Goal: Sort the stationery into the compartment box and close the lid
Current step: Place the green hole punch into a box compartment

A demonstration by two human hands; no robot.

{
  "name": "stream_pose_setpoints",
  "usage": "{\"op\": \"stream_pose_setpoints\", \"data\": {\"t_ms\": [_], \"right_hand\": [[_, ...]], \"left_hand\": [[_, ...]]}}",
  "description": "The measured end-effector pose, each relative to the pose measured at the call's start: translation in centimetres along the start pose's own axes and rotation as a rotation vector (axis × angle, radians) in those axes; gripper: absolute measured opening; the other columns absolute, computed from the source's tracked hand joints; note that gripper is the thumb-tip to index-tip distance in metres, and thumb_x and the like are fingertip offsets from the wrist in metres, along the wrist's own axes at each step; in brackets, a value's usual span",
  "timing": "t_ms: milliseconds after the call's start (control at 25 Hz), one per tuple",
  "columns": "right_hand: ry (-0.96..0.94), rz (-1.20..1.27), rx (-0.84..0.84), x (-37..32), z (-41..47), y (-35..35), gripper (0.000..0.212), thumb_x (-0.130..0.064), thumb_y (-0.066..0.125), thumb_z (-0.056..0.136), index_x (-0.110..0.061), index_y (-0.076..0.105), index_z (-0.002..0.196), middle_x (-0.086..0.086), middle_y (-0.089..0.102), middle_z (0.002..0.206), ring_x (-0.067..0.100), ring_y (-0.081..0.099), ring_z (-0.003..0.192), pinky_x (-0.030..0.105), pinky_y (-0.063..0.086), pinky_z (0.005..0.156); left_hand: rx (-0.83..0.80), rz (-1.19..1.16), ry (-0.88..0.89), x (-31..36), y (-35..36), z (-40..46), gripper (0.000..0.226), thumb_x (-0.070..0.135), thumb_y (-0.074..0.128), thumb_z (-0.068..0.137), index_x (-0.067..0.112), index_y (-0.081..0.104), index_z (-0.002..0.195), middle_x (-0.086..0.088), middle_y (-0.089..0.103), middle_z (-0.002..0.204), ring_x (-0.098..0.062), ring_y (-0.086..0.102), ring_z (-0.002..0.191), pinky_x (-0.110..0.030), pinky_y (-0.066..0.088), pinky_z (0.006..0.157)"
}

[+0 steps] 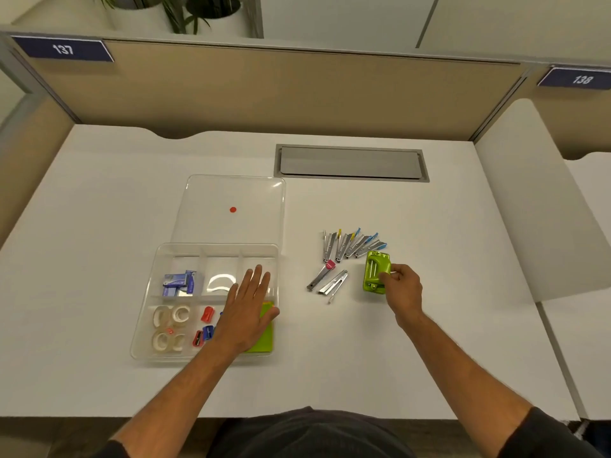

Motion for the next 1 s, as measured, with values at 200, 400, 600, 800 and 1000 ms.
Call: {"op": "stream_pose_setpoints", "data": {"t_ms": [200, 400, 600, 800, 1000], "right_hand": [[-0.077, 0.1, -0.083, -4.2, -4.6, 5.9, 0.017, -0.014, 0.07, 0.081, -0.021, 0.065, 0.095, 0.005, 0.069, 0.086, 0.019, 0.068, 0.082, 0.028, 0.05, 0.065], [-0.076, 0.153, -0.164, -5.6, -9.0, 13.4, 0.017, -0.012, 0.072, 0.08, -0.02, 0.066, 0.093, 0.01, 0.072, 0.086, 0.026, 0.071, 0.085, 0.045, 0.059, 0.077], [-0.12, 0.079, -0.174, -6.9, -12.0, 18.3, 0.013, -0.015, 0.074, 0.082, -0.024, 0.067, 0.086, 0.002, 0.073, 0.078, 0.019, 0.072, 0.079, 0.039, 0.057, 0.076], [-0.128, -0.131, -0.156, -8.1, -13.1, 20.7, 0.018, -0.023, 0.075, 0.079, -0.019, 0.071, 0.096, -0.001, 0.072, 0.081, 0.019, 0.067, 0.08, 0.027, 0.047, 0.065], [-0.153, -0.317, -0.127, -8.9, -12.9, 21.9, 0.025, -0.025, 0.074, 0.078, -0.019, 0.074, 0.103, 0.003, 0.074, 0.091, 0.023, 0.065, 0.087, 0.032, 0.05, 0.079]], "left_hand": [[0.042, -0.069, -0.002, -5.2, -2.8, -2.0, 0.078, 0.065, 0.025, 0.094, 0.027, -0.002, 0.157, 0.006, -0.018, 0.162, -0.011, -0.021, 0.148, -0.037, -0.008, 0.12], [0.056, -0.048, -0.039, -12.0, -4.0, -4.1, 0.076, 0.064, 0.025, 0.096, 0.024, 0.004, 0.157, 0.004, -0.014, 0.162, -0.016, -0.012, 0.151, -0.039, -0.004, 0.12], [0.027, 0.052, -0.099, -16.5, -3.8, -5.0, 0.088, 0.076, -0.005, 0.083, 0.024, -0.016, 0.154, 0.002, -0.027, 0.159, -0.016, -0.026, 0.147, -0.041, -0.013, 0.118], [0.002, 0.052, -0.117, -19.1, -3.1, -5.1, 0.091, 0.078, -0.007, 0.08, 0.023, -0.019, 0.152, 0.0, -0.028, 0.159, -0.018, -0.029, 0.145, -0.041, -0.015, 0.116], [0.024, 0.099, -0.087, -19.4, -2.6, -5.3, 0.089, 0.076, -0.01, 0.084, 0.022, -0.016, 0.153, -0.001, -0.024, 0.161, -0.02, -0.027, 0.146, -0.038, -0.014, 0.118]]}}
Point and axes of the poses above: each hand's wrist, its own z-axis towards the middle knuckle, its own y-axis out of the palm, x = y × z, the point moved 10 cm from there along z, towards the middle knuckle
